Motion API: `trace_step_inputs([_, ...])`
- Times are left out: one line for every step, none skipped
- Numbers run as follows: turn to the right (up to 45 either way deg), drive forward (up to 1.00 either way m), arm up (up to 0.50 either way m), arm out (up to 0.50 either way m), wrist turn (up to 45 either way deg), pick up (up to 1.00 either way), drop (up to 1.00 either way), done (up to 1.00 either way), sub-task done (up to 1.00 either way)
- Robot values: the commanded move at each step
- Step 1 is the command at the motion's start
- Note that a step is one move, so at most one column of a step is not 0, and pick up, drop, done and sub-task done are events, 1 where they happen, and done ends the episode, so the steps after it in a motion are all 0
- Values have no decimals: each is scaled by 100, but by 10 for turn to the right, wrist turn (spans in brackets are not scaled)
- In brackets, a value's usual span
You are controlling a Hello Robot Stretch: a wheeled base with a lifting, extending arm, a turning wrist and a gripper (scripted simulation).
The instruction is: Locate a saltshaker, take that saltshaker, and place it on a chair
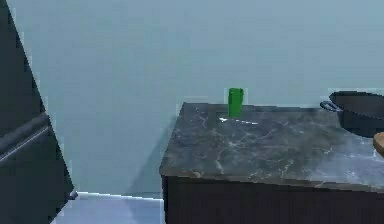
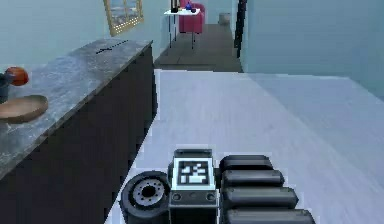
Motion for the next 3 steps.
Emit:
trace_step_inputs([450, 0, 0, 0, 0, 0, 0, 0, 0])
trace_step_inputs([120, 0, 0, 0, 0, 0, 0, 0, 0])
trace_step_inputs([-450, 0, 0, 0, 0, 0, 0, 0, 0])
